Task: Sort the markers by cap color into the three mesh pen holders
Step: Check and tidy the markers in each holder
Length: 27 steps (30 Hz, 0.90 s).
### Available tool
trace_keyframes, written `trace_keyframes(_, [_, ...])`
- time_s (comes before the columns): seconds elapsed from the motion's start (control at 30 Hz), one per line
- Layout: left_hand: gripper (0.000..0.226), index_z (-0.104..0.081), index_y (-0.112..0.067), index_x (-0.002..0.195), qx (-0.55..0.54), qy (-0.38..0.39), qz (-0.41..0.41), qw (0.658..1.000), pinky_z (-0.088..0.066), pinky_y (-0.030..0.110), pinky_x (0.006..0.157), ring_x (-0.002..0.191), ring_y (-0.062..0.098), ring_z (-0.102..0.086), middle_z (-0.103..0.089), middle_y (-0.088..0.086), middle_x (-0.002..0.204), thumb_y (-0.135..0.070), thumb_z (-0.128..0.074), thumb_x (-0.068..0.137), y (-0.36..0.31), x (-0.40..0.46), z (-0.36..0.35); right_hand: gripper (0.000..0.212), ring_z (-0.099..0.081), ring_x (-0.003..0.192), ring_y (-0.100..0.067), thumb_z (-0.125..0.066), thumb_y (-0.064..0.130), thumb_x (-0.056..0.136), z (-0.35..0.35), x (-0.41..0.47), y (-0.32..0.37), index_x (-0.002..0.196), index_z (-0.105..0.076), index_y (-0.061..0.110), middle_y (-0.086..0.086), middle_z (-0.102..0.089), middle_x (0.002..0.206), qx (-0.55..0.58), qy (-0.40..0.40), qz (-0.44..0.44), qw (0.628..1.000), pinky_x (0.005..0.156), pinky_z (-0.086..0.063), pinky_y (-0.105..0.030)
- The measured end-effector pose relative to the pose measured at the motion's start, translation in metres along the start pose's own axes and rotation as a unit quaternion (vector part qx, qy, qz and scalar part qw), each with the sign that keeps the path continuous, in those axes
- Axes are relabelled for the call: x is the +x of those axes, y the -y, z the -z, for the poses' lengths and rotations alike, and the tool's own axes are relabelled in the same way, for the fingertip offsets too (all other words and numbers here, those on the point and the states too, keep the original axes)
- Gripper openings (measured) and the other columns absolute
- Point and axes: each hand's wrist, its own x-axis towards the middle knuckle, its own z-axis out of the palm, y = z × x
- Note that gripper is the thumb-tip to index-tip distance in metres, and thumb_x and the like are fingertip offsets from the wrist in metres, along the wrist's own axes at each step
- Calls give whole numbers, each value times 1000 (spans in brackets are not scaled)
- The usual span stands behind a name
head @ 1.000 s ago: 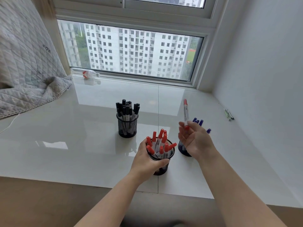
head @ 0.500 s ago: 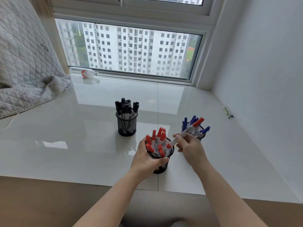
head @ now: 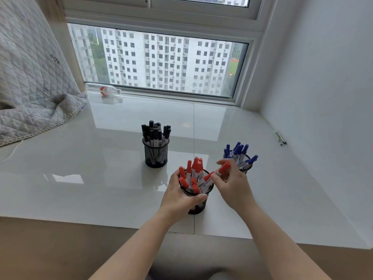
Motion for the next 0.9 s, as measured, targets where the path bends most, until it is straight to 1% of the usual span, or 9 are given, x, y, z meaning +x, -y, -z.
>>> trace_keyframes(0.1, [104, -27, -33, 136, -4, 0, 2, 1000, -45, 35, 100, 112, 5, -54, -51, -13, 124, -49, -81, 48, 1, 0, 0, 39, -56, 66, -2, -66, 16, 83, -3, -3, 2, 116, -47, 20, 12, -55, 75, -22, -37, 47, 998, 65, -46, -21])
trace_keyframes(0.17, [102, -28, -34, 135, 0, 1, 0, 1000, -45, 35, 100, 112, 6, -54, -52, -12, 124, -50, -80, 48, 1, 0, 0, 33, -57, 65, -8, -62, 14, 86, -5, -6, 2, 117, -50, 18, 8, -58, 76, -48, -37, 75, 995, 65, -49, -27])
trace_keyframes(0.23, [101, -29, -35, 133, -3, 1, -2, 1000, -46, 32, 98, 111, 4, -55, -53, -12, 123, -51, -80, 47, 2, 1, 0, 24, -58, 75, -12, -57, 14, 90, -8, -7, 0, 114, -57, 15, 5, -62, 82, -66, -16, 85, 994, 70, -50, -30])
trace_keyframes(0.33, [101, -30, -34, 133, -6, -3, -10, 1000, -43, 26, 96, 111, 0, -53, -53, -13, 123, -50, -80, 47, 3, 1, 0, 22, -58, 91, -16, -52, 14, 92, -13, -11, -8, 110, -64, 13, 0, -66, 96, -77, 10, 86, 993, 77, -43, -24])
trace_keyframes(0.43, [100, -31, -32, 133, -16, -4, -16, 1000, -42, 31, 102, 113, 2, -54, -53, -13, 125, -46, -81, 47, 5, 2, 0, 22, -58, 96, -15, -51, 11, 93, -18, -15, -13, 109, -66, 13, 4, -60, 98, -42, 16, 88, 995, 82, -45, -24])
trace_keyframes(0.6, [106, -23, -35, 138, 39, -4, -53, 998, -34, 23, 98, 121, -2, -42, -43, -16, 132, -59, -77, 50, 11, -3, 6, 48, -53, 103, -2, -57, 10, 87, -31, -36, -21, 128, -44, 31, 9, -52, 115, 84, -3, 23, 996, 77, -44, -13])
trace_keyframes(0.73, [112, -12, -30, 145, 99, 0, -100, 990, -34, 27, 100, 126, -1, -36, -35, -14, 137, -65, -73, 58, 27, -10, 28, 72, -42, 114, 10, -64, 40, 73, -44, -54, -31, 134, -27, 38, 22, -42, 126, 140, 16, -36, 989, 87, -41, -12])
trace_keyframes(0.8, [100, -14, -22, 145, 142, -48, -129, 980, -36, 26, 97, 124, 2, -37, -35, -9, 133, -56, -70, 69, 35, -5, 42, 80, -41, 114, 13, -71, 46, 66, -53, -58, -34, 131, -24, 44, 28, -40, 125, 145, 35, -56, 987, 88, -38, -8])
trace_keyframes(0.9, [81, -20, -15, 144, 134, -162, -96, 973, -36, 30, 99, 123, 11, -39, -35, 1, 133, -36, -66, 81, 42, 19, 60, 88, -49, 115, 3, -83, 37, 62, -69, -56, -38, 133, -31, 38, 18, -47, 128, 167, 53, -105, 979, 93, -43, -14])
